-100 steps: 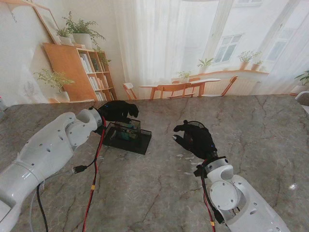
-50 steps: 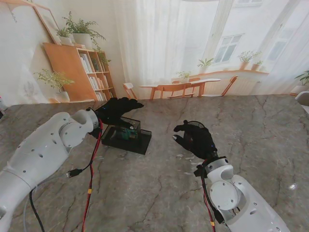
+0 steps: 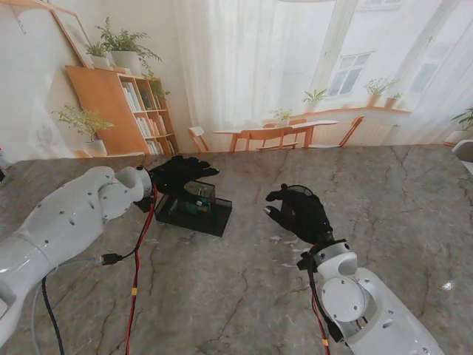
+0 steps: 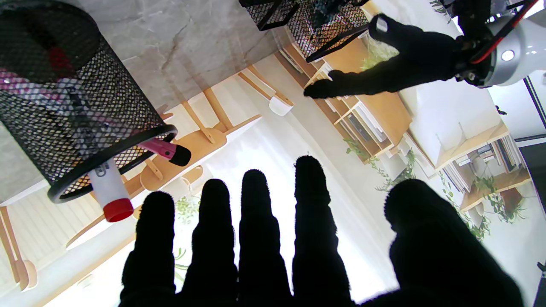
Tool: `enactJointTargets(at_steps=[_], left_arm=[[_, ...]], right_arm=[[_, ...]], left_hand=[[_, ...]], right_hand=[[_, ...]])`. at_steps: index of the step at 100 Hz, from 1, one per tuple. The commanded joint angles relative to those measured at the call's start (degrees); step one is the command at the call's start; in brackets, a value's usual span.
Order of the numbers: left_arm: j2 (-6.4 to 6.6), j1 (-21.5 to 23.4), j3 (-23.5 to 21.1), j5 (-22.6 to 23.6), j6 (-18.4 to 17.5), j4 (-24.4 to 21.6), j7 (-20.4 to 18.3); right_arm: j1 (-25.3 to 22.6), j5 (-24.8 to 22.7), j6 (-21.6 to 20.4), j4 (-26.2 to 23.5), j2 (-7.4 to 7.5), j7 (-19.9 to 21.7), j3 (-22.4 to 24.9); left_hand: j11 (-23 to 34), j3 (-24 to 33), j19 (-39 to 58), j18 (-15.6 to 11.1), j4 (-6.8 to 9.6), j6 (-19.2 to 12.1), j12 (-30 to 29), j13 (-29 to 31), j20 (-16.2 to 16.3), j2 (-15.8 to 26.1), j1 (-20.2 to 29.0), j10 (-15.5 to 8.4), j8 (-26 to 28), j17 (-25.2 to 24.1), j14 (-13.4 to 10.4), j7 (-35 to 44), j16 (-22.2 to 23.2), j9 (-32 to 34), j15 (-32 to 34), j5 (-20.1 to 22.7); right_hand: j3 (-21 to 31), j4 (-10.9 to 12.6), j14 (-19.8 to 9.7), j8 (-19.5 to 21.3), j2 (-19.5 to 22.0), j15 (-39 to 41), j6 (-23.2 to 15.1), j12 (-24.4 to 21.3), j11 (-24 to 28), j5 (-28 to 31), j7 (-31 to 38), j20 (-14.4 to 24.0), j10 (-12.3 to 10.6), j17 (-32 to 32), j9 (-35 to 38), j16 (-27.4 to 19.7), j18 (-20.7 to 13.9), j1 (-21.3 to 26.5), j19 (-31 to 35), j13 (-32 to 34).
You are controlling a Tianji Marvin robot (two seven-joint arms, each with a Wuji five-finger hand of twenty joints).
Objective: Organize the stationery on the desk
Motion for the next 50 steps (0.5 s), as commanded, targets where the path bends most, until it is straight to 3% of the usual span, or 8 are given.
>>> enactJointTargets(at_steps=[1, 21, 38, 45, 50], left_arm=[[-1.75, -2.26, 1.64, -0.48, -0.98, 2.90, 0.16], [-5.35, -7.19, 10.55, -3.42, -2.80, 12.64, 3.92], [-9.05, -8.95, 14.55, -6.44, -3.92, 20.32, 6.62], [-10.59, -9.61, 16.24, -7.19, -5.14, 23.60, 8.06], [-11.58, -9.89, 17.13, -7.74, -6.03, 25.58, 8.91]], right_arm=[[-0.29, -0.18, -0.34, 0.02, -0.13, 0.46, 0.17], [-0.71, -0.52, -0.43, -0.26, -0.17, -0.16, 0.59], [-0.98, -0.72, -0.49, -0.43, -0.19, -0.45, 0.86], [-1.04, -0.74, -0.49, -0.47, -0.18, -0.43, 0.92], [-1.08, -0.77, -0.46, -0.51, -0.17, -0.42, 0.95]], left_hand=[[0.30, -1.14, 1.20, -1.33, -1.91, 1.28, 1.05, 0.19, 1.07, 1.04, -0.67, 0.40, 0.67, 0.12, -0.81, -0.06, 0.25, 0.27, 0.43, -2.35], [0.63, -1.15, 9.29, -3.06, -1.93, 2.27, 2.32, 2.47, 0.46, 0.71, 2.31, 0.38, 1.55, 0.42, -1.56, -0.22, 1.94, 1.14, 1.90, -2.32], [1.96, -0.99, 21.19, -6.45, -1.85, -1.99, 4.22, 7.44, 0.06, -0.71, 7.38, -0.90, 4.55, 3.71, -3.11, 0.50, 4.82, 3.80, 4.67, -2.30], [3.58, -0.69, 26.32, -8.19, -1.85, -2.81, 6.69, 11.28, 0.58, -1.40, 10.13, -1.66, 9.98, 7.16, -3.94, 2.50, 7.32, 6.97, 6.99, -2.72], [4.91, -0.84, 29.40, -10.00, -1.91, -3.06, 9.14, 13.89, 1.27, -1.77, 12.42, -2.41, 18.55, 10.02, -4.67, 5.31, 9.78, 9.27, 8.99, -3.54]], right_hand=[[-1.04, 0.52, -0.68, 1.47, 2.17, 0.26, 0.14, 0.70, 0.96, 0.78, 0.36, 0.84, -0.08, -0.59, 0.52, 0.84, -0.84, 0.34, 0.66, -1.02], [-1.04, 0.51, -0.66, 1.46, 2.13, 0.23, 0.12, 0.69, 0.97, 0.75, 0.34, 0.85, -0.06, -0.59, 0.56, 0.83, -0.76, 0.33, 0.67, -1.03], [-1.01, 0.52, -0.63, 1.46, 2.18, 0.22, 0.13, 0.69, 0.96, 0.79, 0.35, 0.85, -0.08, -0.60, 0.58, 0.83, -0.80, 0.35, 0.66, -0.97], [-1.01, 0.52, -0.60, 1.46, 2.19, 0.19, 0.17, 0.69, 0.95, 0.82, 0.36, 0.84, -0.06, -0.59, 0.54, 0.83, -0.82, 0.36, 0.65, -1.04], [-1.02, 0.52, -0.60, 1.46, 2.13, 0.22, 0.15, 0.69, 0.95, 0.76, 0.34, 0.85, -0.05, -0.58, 0.54, 0.83, -0.82, 0.34, 0.65, -0.98]])
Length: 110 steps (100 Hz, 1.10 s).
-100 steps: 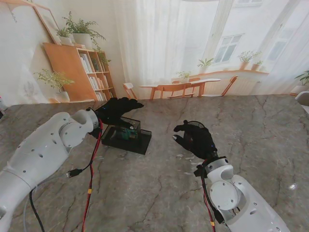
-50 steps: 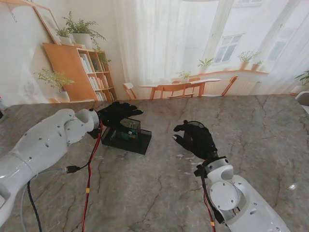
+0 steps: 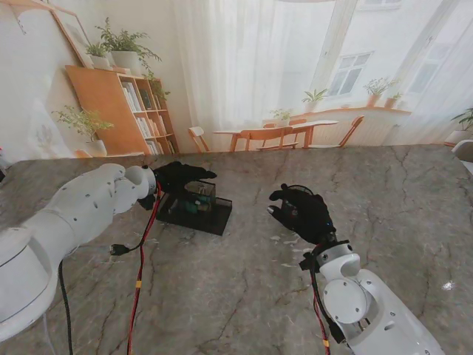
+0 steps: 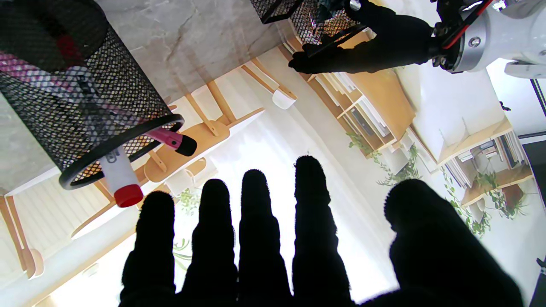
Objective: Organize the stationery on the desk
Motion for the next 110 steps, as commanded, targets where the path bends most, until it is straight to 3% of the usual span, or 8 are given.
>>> enactJointTargets(at_steps=[1, 26, 32, 38, 45, 69, 92, 110], left_arm=[[-1.59, -0.38, 0.56, -0.44, -1.20, 1.55, 0.53], [-2.52, 0.46, 0.69, -1.07, -2.52, 3.64, 2.64], [-2.02, 0.96, -0.07, -0.85, -2.31, 2.82, 2.75], [-1.29, 1.46, -0.95, -0.56, -2.03, 1.64, 2.61], [-0.21, 2.25, -2.44, -0.46, -1.43, -0.28, 1.50], [5.69, 6.51, -9.96, 3.79, 0.81, -10.72, -1.52], [11.82, 15.09, -23.82, 12.35, 1.12, -23.60, -6.97], [14.62, 24.61, -37.16, 19.55, 0.64, -33.33, -11.43]], right_arm=[[-0.28, -0.09, -0.25, -0.20, -0.11, 0.68, 0.08], [-0.49, -0.33, -0.24, -0.35, -0.09, 0.55, 0.32], [-0.50, -0.33, -0.25, -0.34, -0.08, 0.58, 0.34], [-0.50, -0.28, -0.29, -0.33, -0.08, 0.64, 0.33], [-0.47, -0.25, -0.38, -0.29, -0.07, 0.68, 0.31], [-0.27, -0.10, -0.59, -0.10, -0.07, 0.84, 0.12], [-0.13, -0.11, -0.77, 0.06, -0.07, 0.78, -0.01], [0.12, -0.11, -0.95, 0.27, -0.03, 1.00, -0.30]], left_hand=[[1.63, 0.89, 4.18, -3.02, -1.37, -1.44, 2.85, 3.30, 1.43, -1.25, 6.17, -1.51, 8.36, 3.30, -1.64, 3.33, 2.67, 2.90, 2.55, -3.31], [21.40, 1.48, 18.10, -13.69, -1.13, -2.04, 18.76, 18.22, 10.76, -1.77, 16.62, -4.91, 29.33, 21.99, -4.83, 23.57, 21.31, 17.09, 21.80, 10.77], [21.63, 2.11, 20.78, -15.80, -1.62, -2.74, 32.61, 21.45, 12.29, -6.01, 21.21, -5.01, 36.03, 26.12, -4.99, 32.67, 25.16, 22.44, 26.58, 13.92], [15.87, 2.43, 23.69, -16.70, -1.83, -3.84, 38.88, 24.86, 13.89, -7.37, 24.45, -5.32, 30.44, 29.49, -4.96, 43.74, 26.61, 29.92, 29.75, 16.84], [15.67, 2.56, 25.73, -16.55, -1.85, -3.98, 38.81, 27.54, 15.01, -5.86, 26.08, -4.99, 24.87, 32.06, -4.36, 48.67, 27.09, 33.04, 31.39, 18.63], [16.99, 5.01, 27.26, -17.67, -0.94, -1.77, 36.99, 33.65, 14.87, -8.57, 25.97, -2.50, 19.93, 39.14, -4.75, 51.76, 27.78, 36.82, 32.58, 20.73], [17.10, 7.39, 25.21, -17.91, -0.81, -2.09, 36.40, 35.18, 15.59, -9.90, 24.87, -2.54, 17.13, 41.25, -5.00, 53.81, 28.12, 37.59, 31.33, 21.15], [17.25, 7.46, 24.92, -18.13, -0.86, -2.02, 36.45, 35.73, 15.88, -10.10, 24.72, -2.34, 16.95, 42.04, -5.11, 53.86, 28.34, 37.82, 31.51, 21.35]], right_hand=[[-1.02, 0.51, -0.57, 1.46, 2.12, 0.22, 0.14, 0.69, 0.95, 0.75, 0.33, 0.85, -0.09, -0.58, 0.53, 0.83, -0.82, 0.33, 0.65, -0.98], [-1.02, 0.52, -0.66, 1.46, 2.15, 0.20, 0.14, 0.70, 0.96, 0.79, 0.35, 0.86, -0.03, -0.56, 0.55, 0.83, -0.80, 0.36, 0.65, -1.00], [-1.02, 0.52, -0.63, 1.47, 2.14, 0.21, 0.18, 0.70, 0.95, 0.86, 0.38, 0.86, 0.08, -0.59, 0.54, 0.83, -0.78, 0.38, 0.65, -0.98], [-1.03, 0.51, -0.64, 1.46, 2.14, 0.21, 0.13, 0.70, 0.96, 0.77, 0.34, 0.86, -0.06, -0.61, 0.57, 0.83, -0.80, 0.34, 0.64, -1.02], [-1.02, 0.52, -0.68, 1.47, 2.20, 0.24, 0.10, 0.70, 0.96, 0.79, 0.35, 0.86, -0.02, -0.59, 0.57, 0.85, -0.81, 0.35, 0.64, -0.96], [-1.05, 0.51, -0.65, 1.46, 2.15, 0.21, 0.12, 0.69, 0.95, 0.76, 0.34, 0.86, 0.01, -0.57, 0.54, 0.83, -0.82, 0.35, 0.64, -1.04], [-1.04, 0.52, -0.60, 1.47, 2.19, 0.23, 0.11, 0.70, 0.96, 0.80, 0.36, 0.87, 0.01, -0.57, 0.57, 0.85, -0.84, 0.38, 0.65, -0.99], [-1.03, 0.53, -0.72, 1.48, 2.18, 0.23, 0.15, 0.71, 0.97, 0.82, 0.37, 0.87, -0.01, -0.55, 0.57, 0.84, -0.82, 0.39, 0.67, -1.00]])
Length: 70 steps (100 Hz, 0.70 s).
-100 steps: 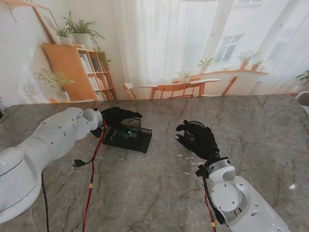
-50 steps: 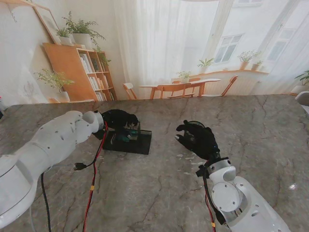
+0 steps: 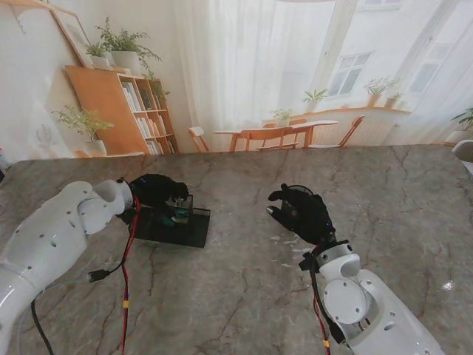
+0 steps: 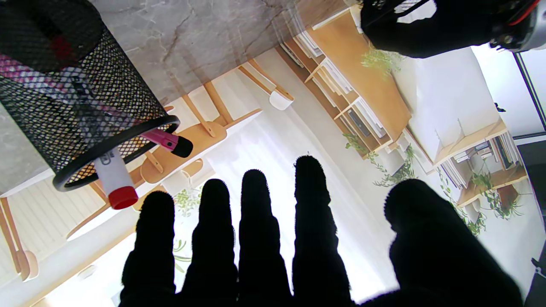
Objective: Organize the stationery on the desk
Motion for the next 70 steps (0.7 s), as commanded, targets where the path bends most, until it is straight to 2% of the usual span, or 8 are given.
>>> enactJointTargets(at_steps=[1, 18, 37, 56, 70], left_arm=[[2.21, 2.83, -1.02, 1.23, -0.36, -1.89, -0.06], [3.34, 12.43, -12.20, 7.08, -0.08, -10.14, -2.31], [3.73, 22.38, -22.01, 12.56, 1.11, -17.52, -2.46], [3.86, 29.44, -29.17, 16.94, 1.38, -22.21, -1.21], [3.85, 31.58, -31.52, 18.02, 1.40, -23.10, -0.26]], right_arm=[[0.13, 0.05, -0.38, 0.25, -0.05, 0.93, -0.25], [0.47, 0.13, -0.51, 0.48, 0.01, 1.31, -0.68], [0.90, 0.23, -0.66, 0.82, 0.04, 1.60, -1.18], [1.26, 0.31, -0.74, 1.11, 0.08, 1.93, -1.60], [1.40, 0.27, -0.82, 1.24, 0.11, 2.03, -1.75]], left_hand=[[4.75, 13.63, 12.14, -15.24, -0.67, -6.24, 1.44, 6.55, 7.01, 5.90, 15.03, -1.30, 0.22, 9.04, -3.22, 10.89, 4.94, 3.99, 7.75, 5.32], [5.09, 13.83, 12.32, -15.39, -0.64, -5.93, 1.58, 7.27, 7.64, 5.58, 14.94, -0.81, 0.07, 10.05, -3.25, 10.91, 5.43, 4.51, 8.33, 5.58], [5.40, 14.19, 12.94, -15.78, -0.52, -5.55, 1.57, 8.20, 8.50, 5.04, 14.76, -0.36, -0.12, 11.15, -3.48, 10.85, 6.17, 5.05, 9.16, 6.11], [5.38, 14.49, 12.45, -15.90, -0.53, -5.69, 1.53, 8.27, 8.88, 4.85, 14.60, -0.30, -0.27, 11.46, -3.63, 10.67, 6.48, 5.02, 9.05, 6.29], [4.94, 14.70, 10.90, -15.18, -0.61, -6.20, 1.40, 7.33, 9.17, 5.11, 14.60, -0.74, -0.25, 10.53, -3.33, 10.45, 6.42, 4.40, 7.96, 6.19]], right_hand=[[-1.04, 0.52, -0.66, 1.48, 2.17, 0.24, 0.13, 0.71, 0.96, 0.81, 0.37, 0.87, -0.13, -0.56, 0.56, 0.85, -0.82, 0.39, 0.67, -0.97], [-1.06, 0.52, -0.57, 1.48, 2.17, 0.22, 0.12, 0.70, 0.95, 0.79, 0.36, 0.87, -0.13, -0.53, 0.54, 0.84, -0.85, 0.33, 0.67, -1.01], [-1.04, 0.52, -0.64, 1.49, 2.17, 0.20, 0.11, 0.71, 0.96, 0.74, 0.36, 0.87, -0.14, -0.54, 0.52, 0.83, -0.81, 0.34, 0.66, -1.02], [-1.04, 0.52, -0.70, 1.49, 2.20, 0.22, 0.18, 0.71, 0.96, 0.82, 0.38, 0.88, -0.17, -0.54, 0.51, 0.84, -0.83, 0.31, 0.68, -0.98], [-1.02, 0.53, -0.75, 1.49, 2.20, 0.24, 0.17, 0.70, 0.95, 0.80, 0.38, 0.87, -0.09, -0.55, 0.50, 0.85, -0.84, 0.33, 0.67, -0.96]])
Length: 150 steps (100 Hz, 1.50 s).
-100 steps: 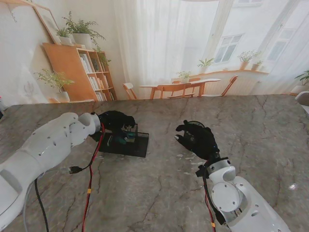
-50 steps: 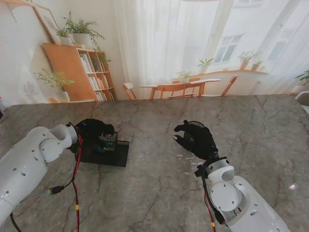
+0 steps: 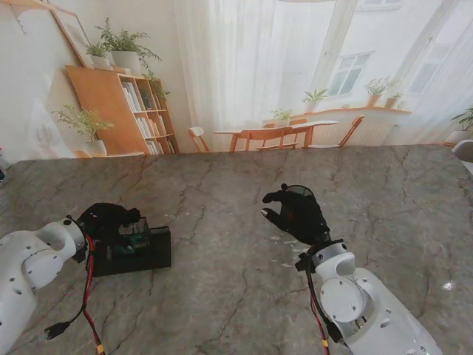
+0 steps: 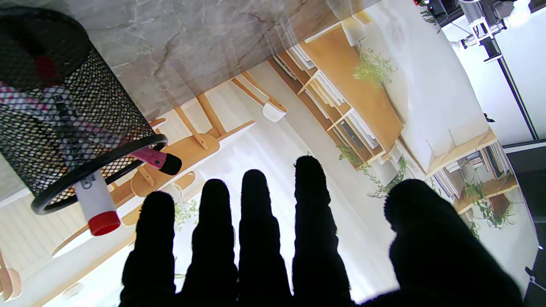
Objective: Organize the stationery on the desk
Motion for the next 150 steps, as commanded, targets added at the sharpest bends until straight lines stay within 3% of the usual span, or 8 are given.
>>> enactJointTargets(at_steps=[1, 62, 95, 113, 126, 131, 136, 150], left_arm=[[0.55, 1.24, -0.64, 0.74, 0.09, 0.43, 0.07], [1.30, -4.66, 1.34, 0.15, -6.53, 4.14, -1.35], [1.30, -4.76, 3.43, 0.28, -5.29, 5.71, -0.31], [1.25, -3.52, 3.42, 0.53, -4.77, 5.17, -0.02], [1.25, -2.52, 3.13, 1.36, -4.76, 4.42, 0.58], [1.27, -2.13, 2.86, 1.68, -4.96, 3.99, 0.61], [1.25, -1.57, 2.42, 1.65, -5.04, 3.09, 0.04], [1.12, -0.01, 1.01, 1.59, -5.16, 0.81, -1.00]], right_arm=[[0.05, 0.05, -0.36, 0.19, 0.04, 0.84, -0.15], [0.21, -0.22, -0.12, 0.19, 0.14, 1.16, -0.35], [0.25, -0.13, 0.03, 0.09, 0.16, 1.43, -0.44], [0.34, 0.05, 0.01, 0.08, 0.17, 1.65, -0.56], [0.38, 0.12, -0.03, 0.12, 0.16, 1.65, -0.59], [0.39, 0.15, -0.04, 0.12, 0.16, 1.67, -0.61], [0.41, 0.15, -0.05, 0.14, 0.16, 1.69, -0.63], [0.48, 0.25, -0.10, 0.20, 0.15, 1.71, -0.72]], left_hand=[[4.90, 14.70, 11.63, -15.06, -0.63, -12.08, 1.42, 4.33, 7.95, 5.22, 15.42, -1.12, -0.24, 4.68, -3.16, 6.86, 5.29, 2.48, 7.93, 5.71], [1.27, 14.68, 3.27, -13.44, -1.28, -13.61, 0.74, 0.12, 9.37, 8.19, 17.30, -3.10, 1.07, 0.98, -2.96, 4.56, 4.36, -0.90, 3.10, 4.13], [0.39, 14.58, 1.10, -12.37, -2.26, -13.93, 0.67, -0.97, 9.73, 8.69, 17.29, -3.12, 1.56, 0.10, -3.05, 3.53, 5.02, -1.88, 1.78, 3.38], [-2.84, 12.66, -2.52, -8.94, -2.43, -13.63, -0.96, -3.51, 9.83, 7.79, 17.29, -2.66, 1.50, -3.17, -2.74, 0.56, 4.85, -4.06, -1.57, 1.94], [2.00, 10.59, -3.46, -5.89, -1.95, -13.26, -8.93, -7.21, 10.10, 7.74, 17.17, -2.50, 3.46, -8.63, -2.95, -5.04, 2.71, -11.47, -5.48, -0.29], [3.54, 9.55, -1.66, -4.76, -1.67, -12.99, -13.22, -8.65, 8.64, 8.71, 16.42, -2.57, 4.20, -11.26, -3.13, -8.20, -1.94, -14.00, -6.03, -0.85], [4.27, 9.21, 0.40, -3.61, -1.43, -12.66, -22.01, -10.43, 7.54, 9.96, 14.42, -2.79, 4.45, -14.14, -2.71, -11.49, -4.09, -16.25, -5.89, -1.86], [0.05, 7.75, 2.15, -1.03, -0.84, -11.83, -27.60, -14.54, 6.16, 13.48, 9.14, -3.03, -3.02, -19.52, -2.22, -24.02, -5.66, -20.39, -8.30, -5.27]], right_hand=[[-1.02, 0.53, -0.73, 1.49, 2.21, 0.24, 0.15, 0.70, 0.95, 0.78, 0.37, 0.87, -0.08, -0.55, 0.49, 0.85, -0.84, 0.34, 0.66, -0.97], [-1.04, 0.54, -0.68, 1.52, 2.28, 0.26, 0.11, 0.72, 0.98, 0.80, 0.39, 0.85, -0.12, -0.55, 0.54, 0.84, -0.88, 0.35, 0.68, -1.01], [-1.09, 0.53, -0.74, 1.51, 2.26, 0.30, 0.16, 0.72, 0.97, 0.79, 0.38, 0.84, -0.09, -0.55, 0.52, 0.85, -0.85, 0.32, 0.69, -0.97], [-1.11, 0.52, -0.67, 1.49, 2.29, 0.29, 0.13, 0.72, 0.99, 0.72, 0.34, 0.85, -0.17, -0.52, 0.55, 0.84, -0.85, 0.30, 0.73, -1.03], [-1.10, 0.53, -0.68, 1.50, 2.30, 0.31, 0.12, 0.72, 0.97, 0.78, 0.38, 0.84, -0.12, -0.55, 0.51, 0.85, -0.89, 0.34, 0.72, -0.98], [-1.10, 0.53, -0.69, 1.50, 2.31, 0.31, 0.11, 0.72, 0.98, 0.76, 0.37, 0.84, -0.11, -0.56, 0.55, 0.85, -0.86, 0.35, 0.71, -1.01], [-1.11, 0.53, -0.65, 1.50, 2.28, 0.32, 0.20, 0.73, 1.00, 0.78, 0.37, 0.85, -0.12, -0.52, 0.58, 0.85, -0.84, 0.33, 0.73, -1.00], [-1.10, 0.53, -0.67, 1.50, 2.30, 0.33, 0.10, 0.72, 0.98, 0.76, 0.37, 0.85, -0.12, -0.55, 0.52, 0.86, -0.85, 0.35, 0.73, -1.00]])
